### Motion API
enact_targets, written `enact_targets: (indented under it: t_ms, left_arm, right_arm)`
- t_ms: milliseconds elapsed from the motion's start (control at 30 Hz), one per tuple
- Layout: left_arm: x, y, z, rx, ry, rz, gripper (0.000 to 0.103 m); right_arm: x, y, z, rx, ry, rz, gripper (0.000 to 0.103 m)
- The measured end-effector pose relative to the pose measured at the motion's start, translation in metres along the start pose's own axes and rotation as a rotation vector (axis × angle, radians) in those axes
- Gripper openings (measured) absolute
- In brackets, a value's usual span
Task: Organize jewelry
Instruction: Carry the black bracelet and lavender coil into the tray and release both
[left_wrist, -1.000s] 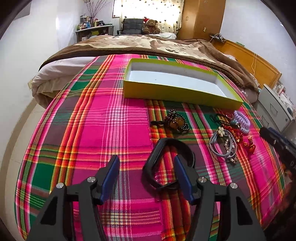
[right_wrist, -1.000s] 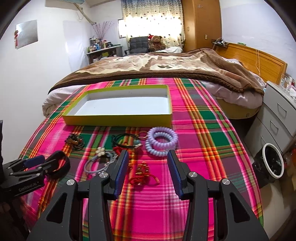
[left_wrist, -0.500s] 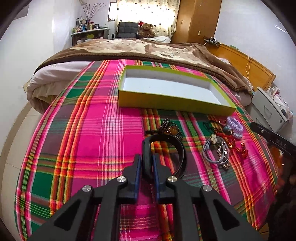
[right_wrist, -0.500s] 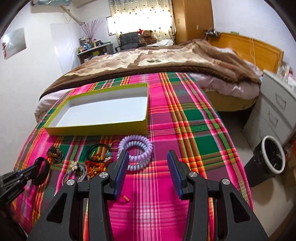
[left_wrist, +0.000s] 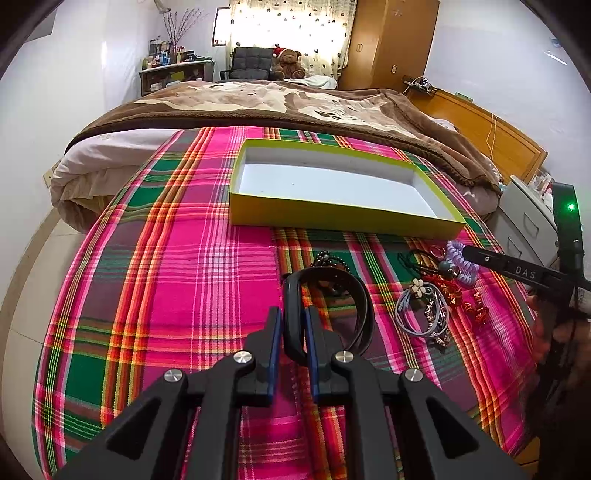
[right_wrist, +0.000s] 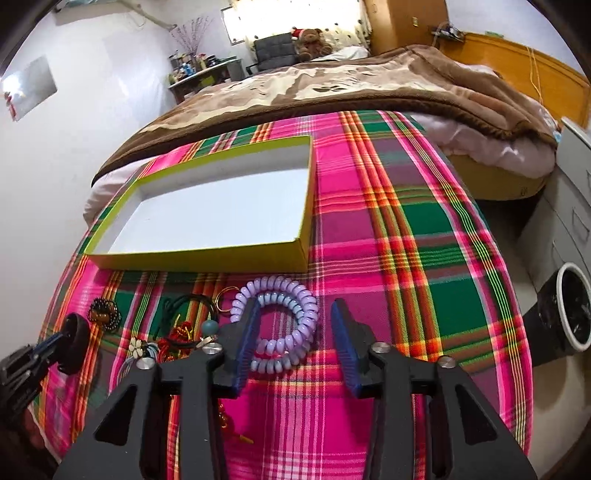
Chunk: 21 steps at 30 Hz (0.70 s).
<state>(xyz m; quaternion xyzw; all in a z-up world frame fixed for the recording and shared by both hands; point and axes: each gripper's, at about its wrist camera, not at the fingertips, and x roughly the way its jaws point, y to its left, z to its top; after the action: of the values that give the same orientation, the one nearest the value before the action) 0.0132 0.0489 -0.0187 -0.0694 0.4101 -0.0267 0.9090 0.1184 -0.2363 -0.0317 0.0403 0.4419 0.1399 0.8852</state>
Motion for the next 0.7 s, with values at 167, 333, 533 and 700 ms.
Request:
enact_targets:
  t_ms: [167, 333, 533, 700]
  left_arm:
    - [0.002, -0.002, 0.002, 0.001, 0.006, -0.006, 0.013]
    - [0.000, -0.004, 0.005, 0.005, 0.004, -0.006, 0.013]
    - [-0.003, -0.004, 0.011, 0.000, -0.002, -0.005, 0.013]
    - [-0.006, -0.006, 0.017, 0.005, -0.008, -0.005, 0.013]
  right_arm:
    - [0.005, 0.000, 0.000, 0.003, 0.010, 0.004, 0.016]
    - [0.001, 0.000, -0.001, -0.003, -0.007, -0.011, 0.010]
    - [-0.010, -0.002, 0.000, 0.017, -0.045, 0.014, 0.010]
    - [-0.022, -0.003, 0.003, 0.037, -0.073, 0.045, 0.010]
